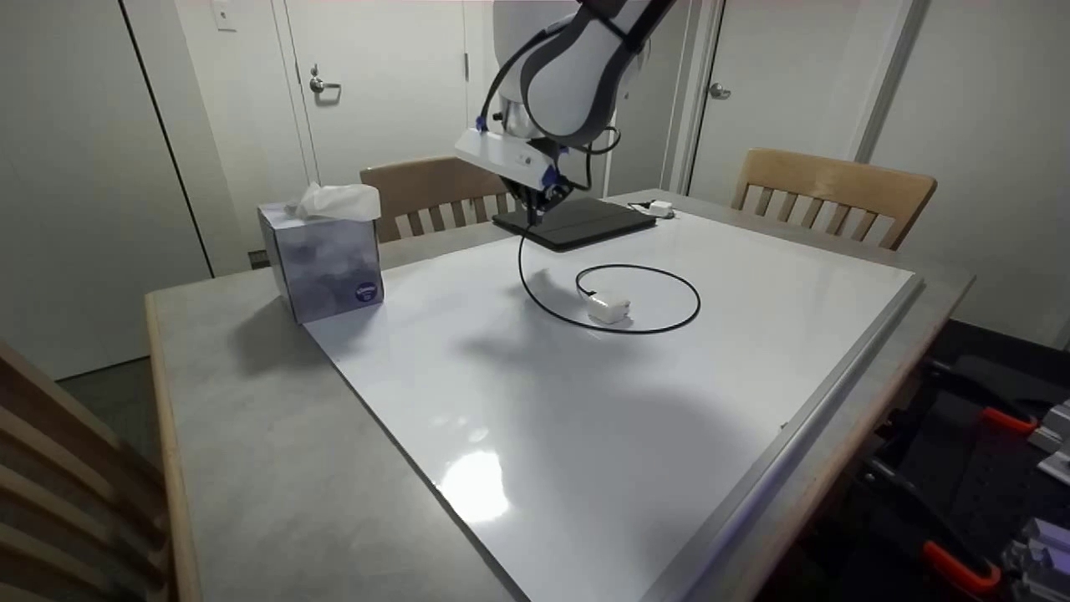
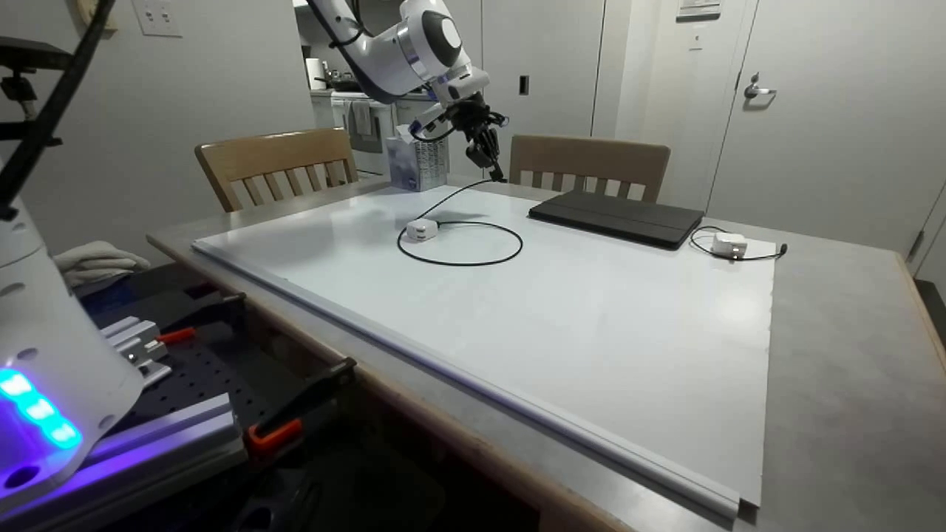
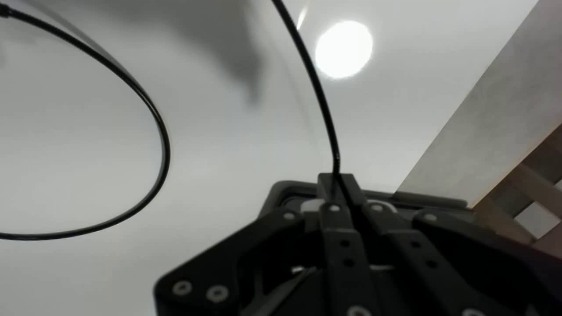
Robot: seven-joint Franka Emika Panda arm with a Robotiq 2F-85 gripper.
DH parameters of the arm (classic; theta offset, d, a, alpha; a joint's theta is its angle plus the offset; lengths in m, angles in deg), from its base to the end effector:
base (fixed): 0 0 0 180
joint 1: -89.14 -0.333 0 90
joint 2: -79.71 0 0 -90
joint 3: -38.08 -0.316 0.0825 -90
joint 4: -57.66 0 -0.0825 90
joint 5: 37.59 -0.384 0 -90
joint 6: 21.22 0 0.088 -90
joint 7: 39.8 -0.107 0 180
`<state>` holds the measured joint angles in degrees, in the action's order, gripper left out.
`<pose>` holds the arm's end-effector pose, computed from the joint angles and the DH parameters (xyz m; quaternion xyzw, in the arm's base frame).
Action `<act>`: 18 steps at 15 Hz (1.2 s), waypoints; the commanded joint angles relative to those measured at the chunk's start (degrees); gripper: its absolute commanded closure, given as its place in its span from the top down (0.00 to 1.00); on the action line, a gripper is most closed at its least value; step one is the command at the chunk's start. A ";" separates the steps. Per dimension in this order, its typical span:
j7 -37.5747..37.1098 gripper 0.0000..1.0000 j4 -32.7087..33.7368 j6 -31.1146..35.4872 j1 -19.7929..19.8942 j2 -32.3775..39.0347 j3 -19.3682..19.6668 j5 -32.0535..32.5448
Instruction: Wind the charger
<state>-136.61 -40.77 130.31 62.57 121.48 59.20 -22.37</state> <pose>0.6852 0.1031 0.2091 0.7893 -0.5736 0.2166 0.0341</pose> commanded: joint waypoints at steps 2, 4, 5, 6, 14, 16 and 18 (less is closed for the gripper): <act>-13.70 0.01 -1.55 -1.66 0.07 -0.24 2.26 0.37; -20.32 0.01 -2.79 -2.33 -0.21 -0.86 3.06 0.60; -23.25 0.01 -3.94 -2.56 -0.29 -1.69 3.30 0.83; -25.95 0.01 -4.71 -2.37 -0.16 -1.93 3.41 1.06; -44.82 0.01 -16.11 0.86 0.12 -7.95 4.38 2.50; -43.40 0.05 -11.42 -1.45 2.16 -4.84 2.33 3.75; -43.33 0.05 -11.16 -1.46 2.45 -4.74 1.98 4.08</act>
<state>-178.61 -52.16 129.28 63.18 117.17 63.03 -20.43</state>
